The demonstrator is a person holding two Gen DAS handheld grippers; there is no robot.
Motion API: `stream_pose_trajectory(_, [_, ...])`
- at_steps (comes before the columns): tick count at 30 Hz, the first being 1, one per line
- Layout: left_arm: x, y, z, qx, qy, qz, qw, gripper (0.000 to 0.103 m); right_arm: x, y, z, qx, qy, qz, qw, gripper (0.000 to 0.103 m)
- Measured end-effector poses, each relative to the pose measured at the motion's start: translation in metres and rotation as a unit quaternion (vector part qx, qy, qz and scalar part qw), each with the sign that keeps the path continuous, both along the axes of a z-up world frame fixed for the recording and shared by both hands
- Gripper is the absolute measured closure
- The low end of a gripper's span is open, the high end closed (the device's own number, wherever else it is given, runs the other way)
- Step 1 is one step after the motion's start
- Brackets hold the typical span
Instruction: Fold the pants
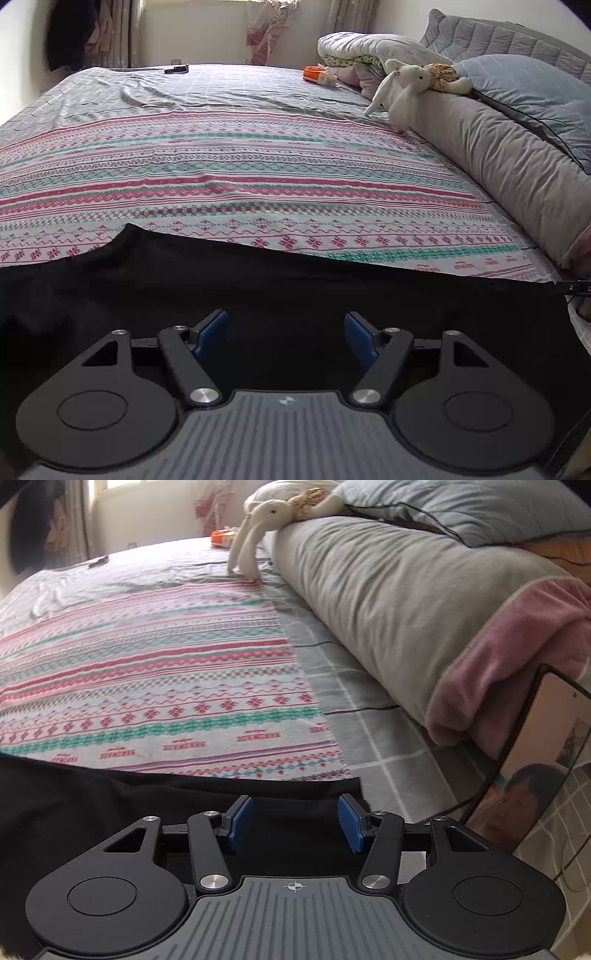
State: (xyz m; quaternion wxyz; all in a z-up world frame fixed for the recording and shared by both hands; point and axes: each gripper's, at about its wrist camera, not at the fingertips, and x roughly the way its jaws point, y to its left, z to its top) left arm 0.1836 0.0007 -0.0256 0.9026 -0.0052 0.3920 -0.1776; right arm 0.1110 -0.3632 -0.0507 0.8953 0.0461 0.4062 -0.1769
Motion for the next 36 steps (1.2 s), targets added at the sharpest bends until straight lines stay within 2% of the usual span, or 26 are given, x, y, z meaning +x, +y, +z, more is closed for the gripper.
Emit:
stream_pose_trajectory(3, [-0.019,-0.019,-0.005,-0.017,-0.004,-0.025,0.9995,0.012,-0.004,-0.026,-0.004,0.023,-0.003,-0.039,0.999,0.052])
stream_pose_trajectory(7, [-0.035,-0.042,-0.016,-0.025,-0.01,-0.058,0.998,0.011,0.0,-0.047,-0.013,0.057,0.0,-0.062,0.996,0.054])
stream_pose_trajectory(11, [-0.038,-0.06,-0.03,-0.014,-0.001,-0.082,0.9965,0.011,0.007,-0.054,-0.023,0.086,0.012,-0.07,0.994,0.063])
stream_pose_trajectory(12, [-0.038,-0.064,-0.033,-0.01,0.001,-0.087,0.9961,0.011,0.008,-0.055,-0.025,0.088,0.015,-0.073,0.993,0.07])
stream_pose_trajectory(13, [-0.041,-0.066,-0.034,-0.008,0.002,-0.09,0.9959,0.011,0.009,-0.055,-0.026,0.089,0.017,-0.074,0.993,0.083])
stream_pose_trajectory(16, [-0.043,-0.07,-0.037,-0.005,-0.003,-0.097,0.9953,0.01,0.008,-0.054,-0.026,0.08,0.01,-0.079,0.994,0.102])
stream_pose_trajectory(20, [-0.047,-0.071,-0.038,-0.025,-0.003,-0.111,0.9935,0.008,0.004,-0.053,-0.012,0.058,-0.041,-0.076,0.995,0.103])
stream_pose_trajectory(22, [-0.05,-0.074,-0.04,-0.026,-0.005,-0.12,0.9924,0.006,0.005,-0.053,-0.01,0.046,-0.052,-0.074,0.995,0.103])
stream_pose_trajectory(26, [-0.059,-0.08,-0.043,-0.016,-0.018,-0.139,0.99,0.005,0.016,-0.057,-0.027,0.037,-0.029,-0.08,0.996,0.103])
stream_pose_trajectory(29, [-0.061,-0.079,-0.04,-0.022,-0.017,-0.148,0.9886,0.005,0.02,-0.054,-0.037,0.012,-0.006,-0.086,0.996,0.101])
stream_pose_trajectory(31, [-0.061,-0.077,-0.035,-0.028,-0.021,-0.148,0.9884,0.005,0.018,-0.051,-0.03,0.013,-0.009,-0.091,0.996,0.09])
stream_pose_trajectory(32, [-0.061,-0.075,-0.032,-0.03,-0.025,-0.147,0.9884,0.004,0.016,-0.05,-0.025,0.022,-0.013,-0.085,0.996,0.089])
stream_pose_trajectory(34, [-0.062,-0.071,-0.026,-0.029,-0.031,-0.142,0.989,0.004,0.011,-0.044,-0.015,0.041,-0.025,-0.07,0.996,0.076])
stream_pose_trajectory(36, [-0.061,-0.067,-0.021,-0.026,-0.033,-0.131,0.9905,0.003,0.007,-0.033,-0.005,0.05,-0.031,-0.058,0.997,0.069])
